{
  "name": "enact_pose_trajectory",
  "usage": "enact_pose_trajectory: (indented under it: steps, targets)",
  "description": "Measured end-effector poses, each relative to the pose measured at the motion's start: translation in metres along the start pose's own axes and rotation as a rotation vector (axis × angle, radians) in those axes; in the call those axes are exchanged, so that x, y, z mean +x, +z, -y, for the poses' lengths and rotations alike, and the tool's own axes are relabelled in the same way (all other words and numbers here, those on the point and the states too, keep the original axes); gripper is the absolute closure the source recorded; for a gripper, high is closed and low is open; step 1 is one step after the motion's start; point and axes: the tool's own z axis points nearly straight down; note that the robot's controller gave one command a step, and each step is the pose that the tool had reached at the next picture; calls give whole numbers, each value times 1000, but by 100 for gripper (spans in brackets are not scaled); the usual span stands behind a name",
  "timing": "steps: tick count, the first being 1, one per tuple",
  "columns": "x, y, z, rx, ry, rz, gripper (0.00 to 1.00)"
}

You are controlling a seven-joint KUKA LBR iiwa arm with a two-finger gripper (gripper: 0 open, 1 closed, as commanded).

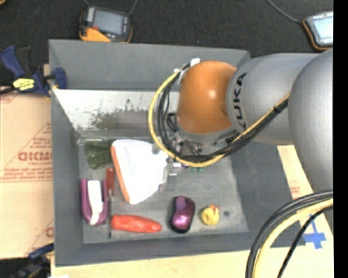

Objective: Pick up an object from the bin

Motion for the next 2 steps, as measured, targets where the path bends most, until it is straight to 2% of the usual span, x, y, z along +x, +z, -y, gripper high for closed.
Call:
enact_pose_trajectory:
  steps: [1,2]
  targets:
    - [0,0,0,0,0,0,0]
    - [35,64,-4,-1,-106,6,100]
